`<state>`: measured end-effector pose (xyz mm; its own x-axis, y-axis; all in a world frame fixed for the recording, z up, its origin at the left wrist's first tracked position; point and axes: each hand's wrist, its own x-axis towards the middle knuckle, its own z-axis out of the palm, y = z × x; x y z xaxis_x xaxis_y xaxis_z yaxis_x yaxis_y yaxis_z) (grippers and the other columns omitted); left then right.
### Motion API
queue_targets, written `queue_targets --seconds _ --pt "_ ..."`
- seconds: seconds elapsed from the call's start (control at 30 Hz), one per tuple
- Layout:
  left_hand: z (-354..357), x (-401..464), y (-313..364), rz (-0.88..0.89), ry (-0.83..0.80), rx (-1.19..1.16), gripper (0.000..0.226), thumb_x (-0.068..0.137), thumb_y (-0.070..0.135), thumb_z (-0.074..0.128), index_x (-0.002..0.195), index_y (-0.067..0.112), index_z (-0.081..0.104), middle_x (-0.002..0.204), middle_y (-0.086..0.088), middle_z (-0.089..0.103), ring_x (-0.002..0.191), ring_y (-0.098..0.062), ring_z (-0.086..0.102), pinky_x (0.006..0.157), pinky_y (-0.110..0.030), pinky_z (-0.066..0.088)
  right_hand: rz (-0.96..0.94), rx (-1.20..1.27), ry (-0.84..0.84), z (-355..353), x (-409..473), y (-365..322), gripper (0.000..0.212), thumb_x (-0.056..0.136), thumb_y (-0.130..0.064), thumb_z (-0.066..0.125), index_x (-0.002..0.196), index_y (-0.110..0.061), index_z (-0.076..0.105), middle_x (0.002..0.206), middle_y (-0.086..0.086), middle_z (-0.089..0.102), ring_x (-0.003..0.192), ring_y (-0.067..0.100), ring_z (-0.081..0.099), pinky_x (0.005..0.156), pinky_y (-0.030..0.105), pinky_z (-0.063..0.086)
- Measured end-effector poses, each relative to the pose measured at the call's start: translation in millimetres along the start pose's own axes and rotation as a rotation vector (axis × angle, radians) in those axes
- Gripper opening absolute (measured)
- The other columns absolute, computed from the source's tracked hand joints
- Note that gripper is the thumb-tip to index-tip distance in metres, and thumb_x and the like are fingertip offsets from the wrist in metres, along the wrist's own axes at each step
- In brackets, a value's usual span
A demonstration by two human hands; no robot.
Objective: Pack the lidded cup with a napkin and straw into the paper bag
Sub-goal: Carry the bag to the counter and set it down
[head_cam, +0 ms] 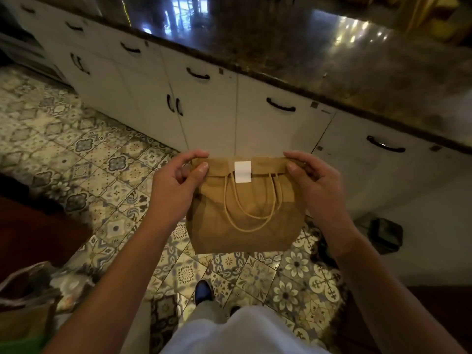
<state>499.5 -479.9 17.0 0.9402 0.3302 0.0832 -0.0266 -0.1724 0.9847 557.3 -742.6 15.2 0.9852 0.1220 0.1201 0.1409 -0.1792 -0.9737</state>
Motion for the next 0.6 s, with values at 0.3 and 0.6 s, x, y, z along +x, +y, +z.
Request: queue_targets --seconds 0.3,0.6 --pt "32 95 3 -0.018 -0.195 -0.087 0.025 0.093 0.017 0.072 0.112 0.034 0.072 0.075 -0.001 0.078 0.072 -0.011 0.074 0.063 -0.024 0.06 -0.006 -0.057 0.169 -9 53 0 0.024 0.098 -0.009 0.063 0.12 -0.015 0.069 0.105 -0.006 0.072 0.089 0.003 0.071 0.077 0.019 0.058" --pt "60 185 18 0.117 -0.389 -0.023 0.021 0.091 0.026 0.075 0.101 0.045 0.074 0.1 0.012 0.076 0.093 -0.003 0.073 0.074 -0.022 0.061 0.124 -0.406 0.213 -10 106 -14 0.028 0.087 -0.041 0.073 0.112 -0.029 0.066 0.104 -0.01 0.063 0.092 0.009 0.064 0.076 0.024 0.053"
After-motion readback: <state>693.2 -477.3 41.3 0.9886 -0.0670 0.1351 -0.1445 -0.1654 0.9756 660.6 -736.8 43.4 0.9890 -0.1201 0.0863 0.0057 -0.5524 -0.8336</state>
